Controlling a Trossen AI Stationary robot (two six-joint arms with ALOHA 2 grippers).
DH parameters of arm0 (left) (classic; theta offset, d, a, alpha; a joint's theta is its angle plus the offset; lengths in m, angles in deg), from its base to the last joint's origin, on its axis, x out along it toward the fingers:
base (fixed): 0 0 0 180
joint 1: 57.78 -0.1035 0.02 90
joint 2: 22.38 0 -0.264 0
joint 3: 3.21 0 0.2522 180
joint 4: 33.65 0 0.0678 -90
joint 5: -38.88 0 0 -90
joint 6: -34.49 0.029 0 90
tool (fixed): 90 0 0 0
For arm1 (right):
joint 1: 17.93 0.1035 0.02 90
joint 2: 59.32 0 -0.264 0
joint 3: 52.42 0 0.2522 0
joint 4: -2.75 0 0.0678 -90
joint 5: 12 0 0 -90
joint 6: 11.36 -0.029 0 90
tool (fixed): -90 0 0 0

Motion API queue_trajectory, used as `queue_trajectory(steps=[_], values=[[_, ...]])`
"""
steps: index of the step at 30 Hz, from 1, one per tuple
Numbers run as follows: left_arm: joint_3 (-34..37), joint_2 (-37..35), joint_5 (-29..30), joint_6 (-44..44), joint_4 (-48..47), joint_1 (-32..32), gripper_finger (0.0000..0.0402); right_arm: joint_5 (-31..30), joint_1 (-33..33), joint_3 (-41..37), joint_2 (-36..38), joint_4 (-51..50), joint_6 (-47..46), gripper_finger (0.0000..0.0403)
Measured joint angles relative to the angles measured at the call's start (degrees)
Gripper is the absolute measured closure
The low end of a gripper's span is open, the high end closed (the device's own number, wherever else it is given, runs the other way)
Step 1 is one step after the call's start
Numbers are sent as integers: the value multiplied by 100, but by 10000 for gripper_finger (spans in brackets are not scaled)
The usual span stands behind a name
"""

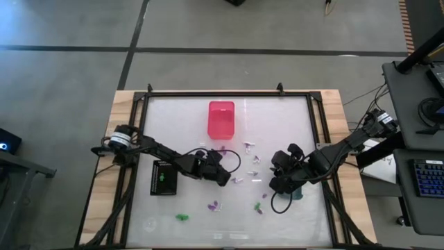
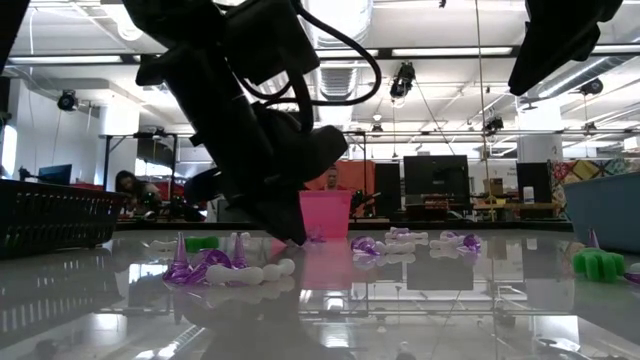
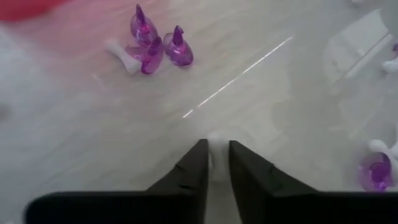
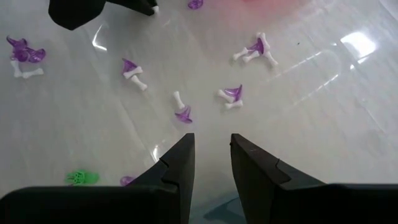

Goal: Sort Halloween decoration
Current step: Put the bone toy into the red bin

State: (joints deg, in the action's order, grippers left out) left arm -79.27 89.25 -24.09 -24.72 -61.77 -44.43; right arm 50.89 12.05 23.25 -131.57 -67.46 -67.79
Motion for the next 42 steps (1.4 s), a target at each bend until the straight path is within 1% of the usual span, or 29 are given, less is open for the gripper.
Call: queue_trajectory(steps=[1,3,8,10,11,14,19,23,25,29,33,37,42], values=[[1,0,5,6,-5,0,381,0,1,0,0,0,0,310],[2,0,0,16,15,0,395,0,0,0,0,0,0,310],[2,-20,-41,130,26,0,396,0,-1,0,0,0,0,310],[10,-111,-197,273,-14,-4,399,0,1,0,0,0,0,310],[17,-196,-314,370,-42,-4,399,0,1,0,0,0,0,310],[20,-580,-415,714,-92,10,400,-2,1,0,0,0,2,310],[20,-1316,-711,1727,-143,-2,401,-67,1,-2,0,4,4,310],[17,-1969,-1030,2885,-193,-62,401,-277,-1,-2,0,46,9,309],[17,-2233,-1093,3460,-326,-160,401,-325,-1,-4,0,57,10,310],[17,-2700,-1297,4637,-670,-486,401,-460,-2,-7,0,240,151,309],[17,-2934,-1618,5461,-764,-1105,401,-494,-87,8,0,523,433,309],[17,-2923,-2102,5976,-758,-1833,402,-503,-206,28,0,667,626,309],[17,-2715,-2476,6386,-582,-2609,402,-503,-343,28,0,666,650,309]])
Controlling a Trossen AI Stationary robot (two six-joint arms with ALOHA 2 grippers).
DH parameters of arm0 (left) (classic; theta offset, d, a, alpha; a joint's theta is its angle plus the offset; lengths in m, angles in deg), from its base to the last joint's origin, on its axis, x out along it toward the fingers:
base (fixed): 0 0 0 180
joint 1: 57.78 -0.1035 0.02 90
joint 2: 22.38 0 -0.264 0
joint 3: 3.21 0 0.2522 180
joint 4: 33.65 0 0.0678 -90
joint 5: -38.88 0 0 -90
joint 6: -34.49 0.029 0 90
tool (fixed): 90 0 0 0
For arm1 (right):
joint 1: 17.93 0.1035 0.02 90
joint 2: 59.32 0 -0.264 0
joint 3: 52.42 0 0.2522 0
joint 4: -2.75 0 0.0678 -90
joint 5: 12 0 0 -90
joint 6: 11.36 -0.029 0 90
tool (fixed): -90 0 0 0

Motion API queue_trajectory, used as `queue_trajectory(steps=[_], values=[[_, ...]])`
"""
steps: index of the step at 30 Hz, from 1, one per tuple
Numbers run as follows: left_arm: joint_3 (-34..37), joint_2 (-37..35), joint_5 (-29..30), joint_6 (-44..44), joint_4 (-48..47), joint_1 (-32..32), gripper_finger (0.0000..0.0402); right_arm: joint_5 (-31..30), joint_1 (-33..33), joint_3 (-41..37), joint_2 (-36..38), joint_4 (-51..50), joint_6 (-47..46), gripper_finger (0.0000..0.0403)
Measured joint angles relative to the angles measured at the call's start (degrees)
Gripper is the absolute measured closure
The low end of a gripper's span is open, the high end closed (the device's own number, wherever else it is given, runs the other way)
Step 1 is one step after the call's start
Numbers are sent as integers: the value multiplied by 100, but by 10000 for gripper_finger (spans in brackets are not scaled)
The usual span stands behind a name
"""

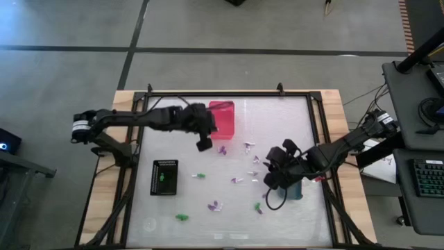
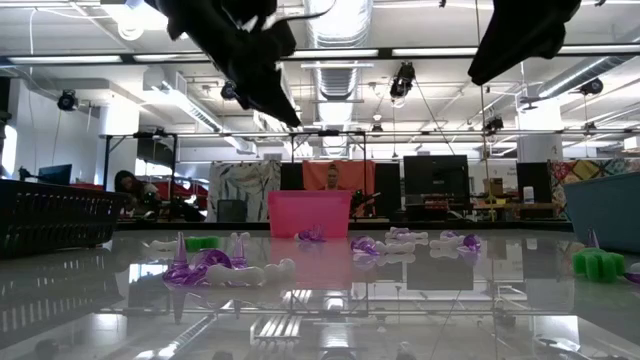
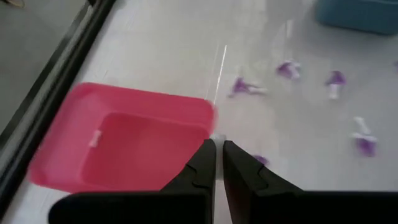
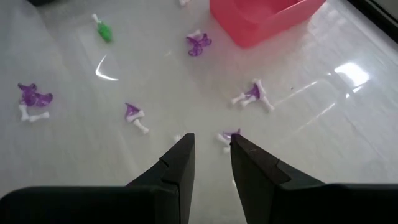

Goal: Sort Halloween decoration
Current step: Put the bone toy into the red bin

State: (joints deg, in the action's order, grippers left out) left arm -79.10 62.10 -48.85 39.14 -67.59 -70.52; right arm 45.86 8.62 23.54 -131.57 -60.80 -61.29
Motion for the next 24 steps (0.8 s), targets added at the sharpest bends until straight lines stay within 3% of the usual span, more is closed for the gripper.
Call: queue_trajectory(steps=[5,13,24], values=[[-9,278,-443,408,430,-561,401,-24,-90,0,0,0,6,309],[-541,1012,-502,862,429,-1105,401,-94,-110,-2,0,-2,23,309],[-1550,2236,-605,1197,-241,-1405,401,-97,-110,-7,0,-21,35,309]])
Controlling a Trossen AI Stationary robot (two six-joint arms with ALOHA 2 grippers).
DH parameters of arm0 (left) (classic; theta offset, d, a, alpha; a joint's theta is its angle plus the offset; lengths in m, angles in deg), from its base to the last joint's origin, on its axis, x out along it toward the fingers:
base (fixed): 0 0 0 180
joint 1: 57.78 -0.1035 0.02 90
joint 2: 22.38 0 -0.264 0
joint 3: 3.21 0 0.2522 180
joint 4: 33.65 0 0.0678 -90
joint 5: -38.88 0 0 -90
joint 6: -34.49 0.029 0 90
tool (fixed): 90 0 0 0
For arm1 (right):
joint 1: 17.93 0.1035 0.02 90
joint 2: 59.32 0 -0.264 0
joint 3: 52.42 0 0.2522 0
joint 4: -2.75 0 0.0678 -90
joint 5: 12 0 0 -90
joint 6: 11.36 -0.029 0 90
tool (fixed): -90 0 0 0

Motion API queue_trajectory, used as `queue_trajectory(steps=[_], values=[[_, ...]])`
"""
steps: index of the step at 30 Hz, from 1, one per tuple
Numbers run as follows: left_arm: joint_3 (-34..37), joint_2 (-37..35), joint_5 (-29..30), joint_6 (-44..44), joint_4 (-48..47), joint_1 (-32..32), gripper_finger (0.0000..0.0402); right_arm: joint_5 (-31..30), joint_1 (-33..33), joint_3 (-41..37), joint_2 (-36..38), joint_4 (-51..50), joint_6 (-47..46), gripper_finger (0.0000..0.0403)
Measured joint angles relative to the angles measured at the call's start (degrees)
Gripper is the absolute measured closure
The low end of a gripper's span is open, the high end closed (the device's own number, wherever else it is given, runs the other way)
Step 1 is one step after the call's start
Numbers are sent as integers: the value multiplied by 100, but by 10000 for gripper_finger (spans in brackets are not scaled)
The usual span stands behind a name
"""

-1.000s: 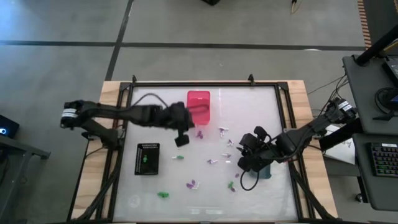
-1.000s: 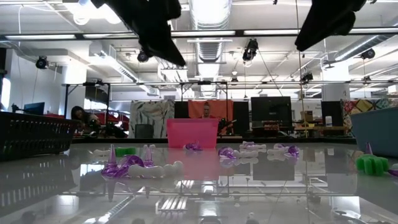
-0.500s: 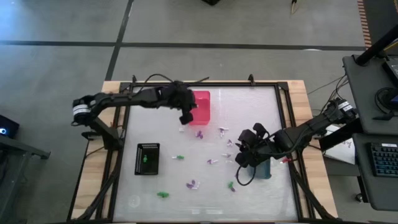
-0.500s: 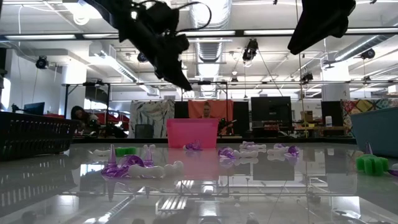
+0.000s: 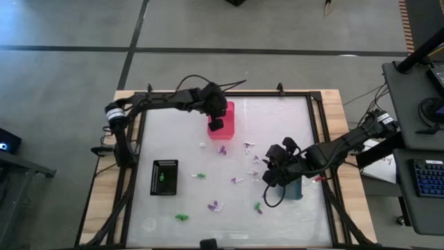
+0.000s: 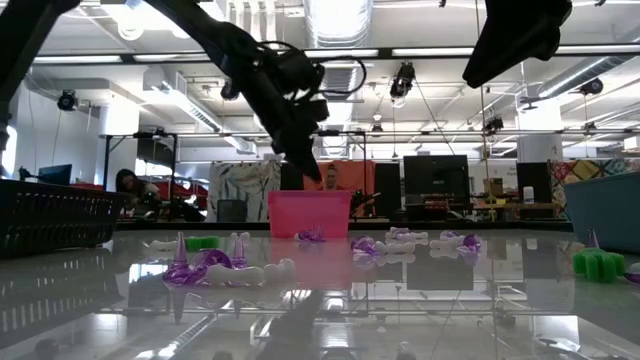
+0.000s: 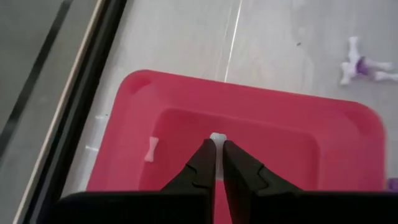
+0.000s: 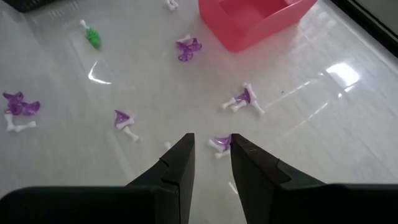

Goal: Sort Halloween decoration
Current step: Put the bone toy into the red bin, then put the witch hat toy into the blue bin

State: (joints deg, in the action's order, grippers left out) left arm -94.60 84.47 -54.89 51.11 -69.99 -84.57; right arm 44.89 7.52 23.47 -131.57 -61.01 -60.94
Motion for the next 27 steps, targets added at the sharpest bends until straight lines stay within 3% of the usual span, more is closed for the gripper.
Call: queue_trajectory(steps=[15,27], values=[[-445,711,43,141,-111,-191,400,-3,0,-20,0,-24,15,309],[-498,798,330,88,-95,-246,343,-1,0,-31,0,-24,13,309]])
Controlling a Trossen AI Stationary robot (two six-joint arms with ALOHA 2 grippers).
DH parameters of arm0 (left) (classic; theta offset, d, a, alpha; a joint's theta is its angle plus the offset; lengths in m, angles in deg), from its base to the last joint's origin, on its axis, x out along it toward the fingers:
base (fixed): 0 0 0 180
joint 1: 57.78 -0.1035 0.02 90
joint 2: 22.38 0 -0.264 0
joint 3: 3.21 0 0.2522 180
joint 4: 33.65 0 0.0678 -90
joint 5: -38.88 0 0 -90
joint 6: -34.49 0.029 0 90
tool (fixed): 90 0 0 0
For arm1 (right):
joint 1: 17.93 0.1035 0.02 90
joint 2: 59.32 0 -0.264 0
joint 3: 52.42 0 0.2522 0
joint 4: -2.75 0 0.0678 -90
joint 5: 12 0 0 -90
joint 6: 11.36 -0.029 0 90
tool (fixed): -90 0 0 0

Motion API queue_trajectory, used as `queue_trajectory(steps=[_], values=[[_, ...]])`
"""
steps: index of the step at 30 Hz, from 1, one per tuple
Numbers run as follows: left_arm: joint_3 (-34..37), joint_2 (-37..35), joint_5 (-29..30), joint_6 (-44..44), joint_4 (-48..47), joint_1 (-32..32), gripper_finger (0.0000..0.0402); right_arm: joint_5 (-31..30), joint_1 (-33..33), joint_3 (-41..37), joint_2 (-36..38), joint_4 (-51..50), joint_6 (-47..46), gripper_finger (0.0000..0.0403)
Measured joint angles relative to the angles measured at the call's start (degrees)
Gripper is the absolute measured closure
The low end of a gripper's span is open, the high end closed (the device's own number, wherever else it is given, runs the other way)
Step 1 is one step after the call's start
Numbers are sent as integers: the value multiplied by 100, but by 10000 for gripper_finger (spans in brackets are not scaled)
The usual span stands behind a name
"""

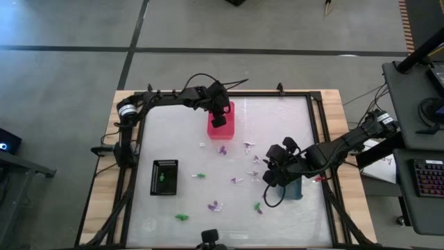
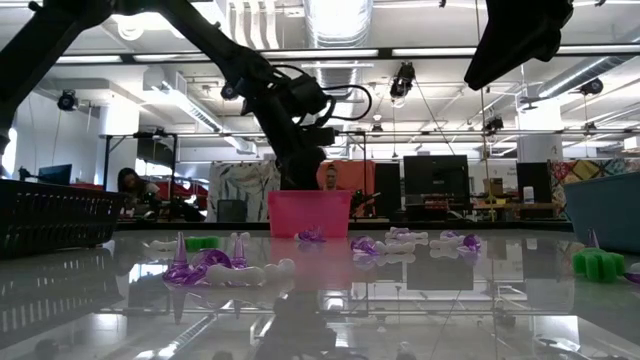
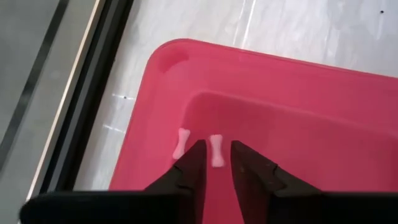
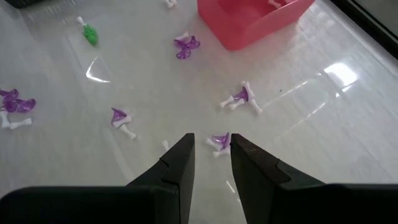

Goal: Sort Halloween decoration
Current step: Put the witch hat toy into the blue bin

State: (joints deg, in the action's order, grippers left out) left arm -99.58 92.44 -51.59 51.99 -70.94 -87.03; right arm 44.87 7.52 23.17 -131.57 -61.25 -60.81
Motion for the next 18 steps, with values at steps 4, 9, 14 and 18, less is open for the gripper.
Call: queue_trajectory(steps=[4,9,14,18], values=[[0,-11,-2,-143,-8,0,335,0,0,0,0,0,-2,309],[0,-238,-6,-507,-117,54,334,0,-16,0,0,16,-52,309],[0,-675,-9,-880,-240,273,333,8,-189,-2,0,357,-36,310],[45,-1186,-11,-982,-265,587,333,209,-382,-2,0,634,269,309]])
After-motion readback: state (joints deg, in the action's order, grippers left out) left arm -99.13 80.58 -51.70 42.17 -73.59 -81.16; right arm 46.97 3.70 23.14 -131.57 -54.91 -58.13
